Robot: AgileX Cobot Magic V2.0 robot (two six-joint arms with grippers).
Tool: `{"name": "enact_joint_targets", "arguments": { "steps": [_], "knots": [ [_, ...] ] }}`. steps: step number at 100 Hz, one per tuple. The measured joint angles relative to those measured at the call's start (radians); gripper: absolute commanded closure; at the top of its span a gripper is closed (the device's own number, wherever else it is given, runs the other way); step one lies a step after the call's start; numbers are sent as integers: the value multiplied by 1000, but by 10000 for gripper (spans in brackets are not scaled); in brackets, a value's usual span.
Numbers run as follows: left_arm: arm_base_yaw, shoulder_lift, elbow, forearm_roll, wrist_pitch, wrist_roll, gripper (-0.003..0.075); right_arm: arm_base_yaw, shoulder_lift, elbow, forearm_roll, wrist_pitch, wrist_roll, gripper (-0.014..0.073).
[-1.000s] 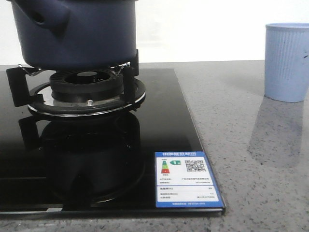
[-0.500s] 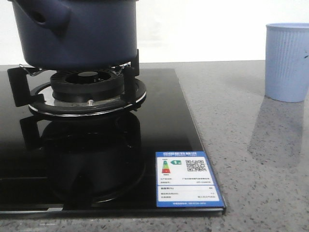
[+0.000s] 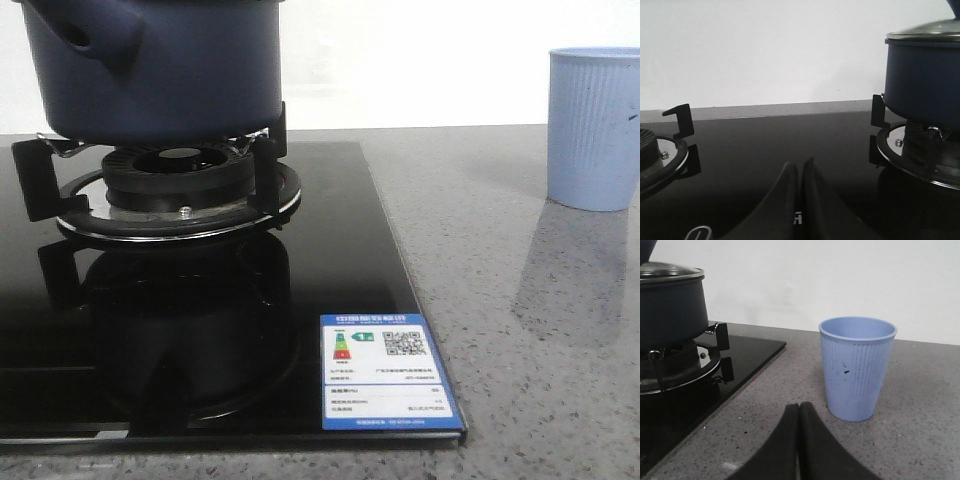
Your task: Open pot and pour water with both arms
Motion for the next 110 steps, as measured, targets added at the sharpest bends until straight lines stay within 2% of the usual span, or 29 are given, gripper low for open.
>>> {"name": "enact_joint_targets", "arguments": {
  "steps": [95, 103, 110],
  "knots": [
    [-1, 0, 0, -5, 2, -2, 736, 0, 0, 27, 0, 9, 0, 655],
    [-1, 0, 0, -5, 2, -2, 736, 0, 0, 48, 36, 9, -11, 655],
    [-1, 0, 0, -5, 2, -2, 736, 0, 0, 61, 116, 10, -91, 655]
  ]
}}
